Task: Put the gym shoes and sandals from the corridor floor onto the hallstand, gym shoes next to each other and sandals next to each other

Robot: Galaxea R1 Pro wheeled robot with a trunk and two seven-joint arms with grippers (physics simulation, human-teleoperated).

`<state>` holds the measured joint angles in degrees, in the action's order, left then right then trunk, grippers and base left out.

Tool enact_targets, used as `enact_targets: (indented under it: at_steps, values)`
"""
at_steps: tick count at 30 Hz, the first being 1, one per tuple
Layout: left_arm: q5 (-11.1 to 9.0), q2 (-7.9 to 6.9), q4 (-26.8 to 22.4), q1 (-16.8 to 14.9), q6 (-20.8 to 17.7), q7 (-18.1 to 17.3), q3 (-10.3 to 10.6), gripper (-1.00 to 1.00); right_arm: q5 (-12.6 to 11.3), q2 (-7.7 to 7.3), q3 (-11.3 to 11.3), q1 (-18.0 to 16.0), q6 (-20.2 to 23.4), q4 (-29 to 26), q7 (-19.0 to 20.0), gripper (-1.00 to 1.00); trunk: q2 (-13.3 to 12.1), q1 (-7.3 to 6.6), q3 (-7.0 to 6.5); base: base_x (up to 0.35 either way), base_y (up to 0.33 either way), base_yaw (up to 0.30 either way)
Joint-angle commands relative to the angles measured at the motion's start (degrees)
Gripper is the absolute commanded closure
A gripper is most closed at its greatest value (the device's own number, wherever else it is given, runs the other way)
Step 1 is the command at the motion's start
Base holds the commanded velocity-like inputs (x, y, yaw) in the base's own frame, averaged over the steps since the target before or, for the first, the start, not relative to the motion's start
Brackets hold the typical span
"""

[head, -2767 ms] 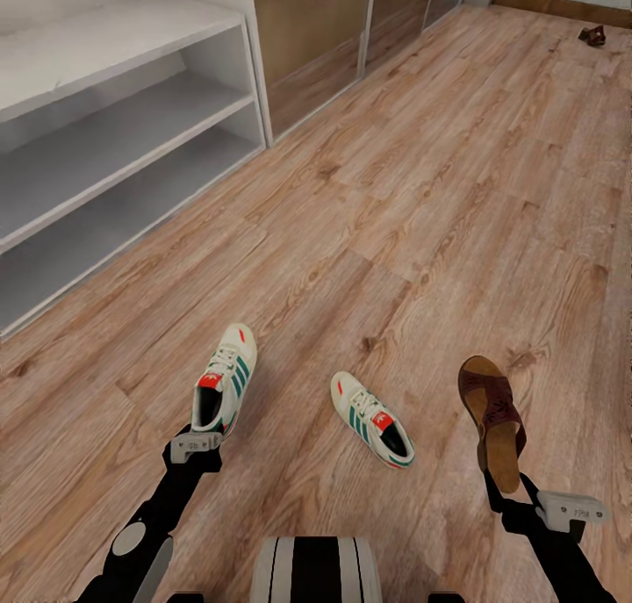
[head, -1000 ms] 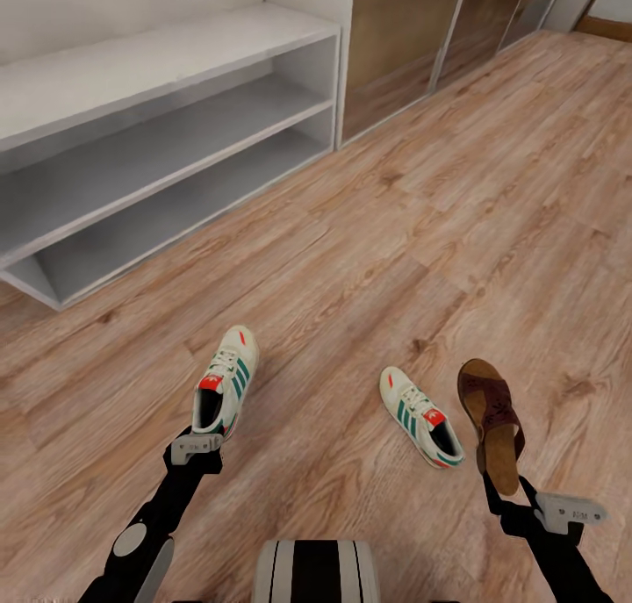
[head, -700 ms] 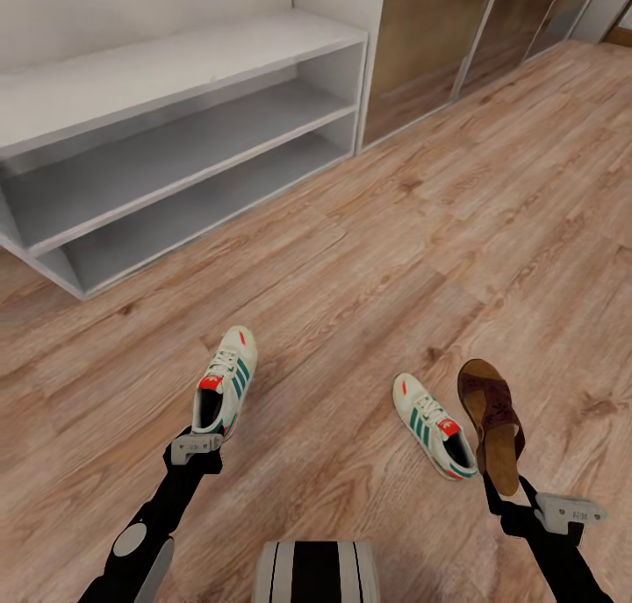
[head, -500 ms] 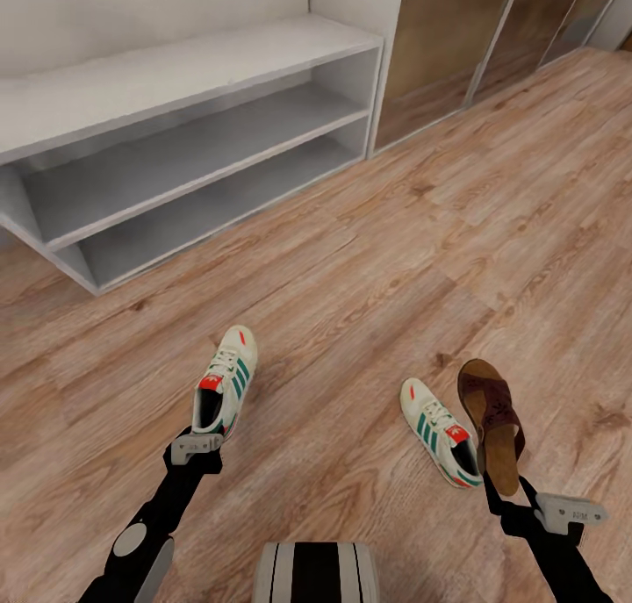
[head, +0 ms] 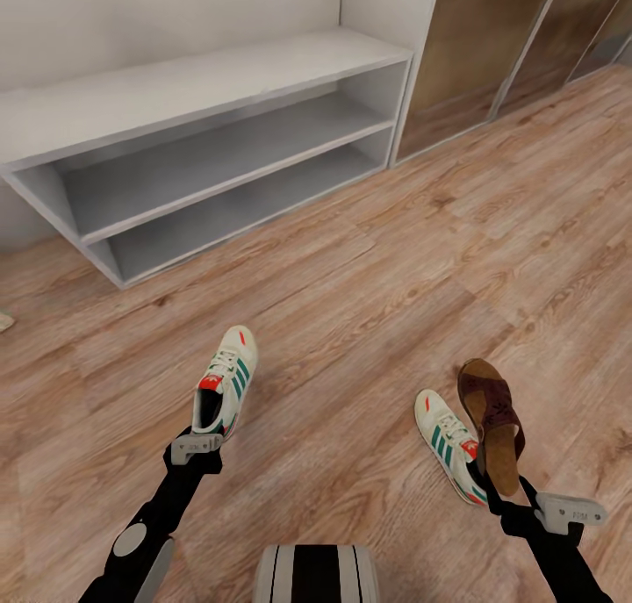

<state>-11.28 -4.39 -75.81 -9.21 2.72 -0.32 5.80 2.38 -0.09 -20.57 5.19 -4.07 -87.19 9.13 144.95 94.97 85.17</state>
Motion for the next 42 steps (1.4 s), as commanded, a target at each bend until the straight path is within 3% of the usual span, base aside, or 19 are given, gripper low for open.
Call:
enact_targets:
  at_steps: [1,24,42]
  values:
    - [0.04,0.0,-0.01,0.0,0.0,0.05,0.0,1.0,-0.2,0.0,0.0,0.0,0.03,0.0,0.01,1.0,0.0,0.0,-0.09,0.0,0.0,0.138]
    - [0.04,0.0,-0.01,0.01,0.0,0.05,0.0,1.0,-0.26,0.0,-0.03,0.02,0.04,-0.2,0.09,1.0,0.0,0.0,-2.0,0.0,0.0,0.136]
    - [-0.04,0.0,0.01,0.01,0.0,0.05,0.0,1.0,-0.6,0.0,-0.26,3.87,0.05,-3.66,0.34,1.0,0.0,0.0,-3.5,0.0,0.0,0.134]
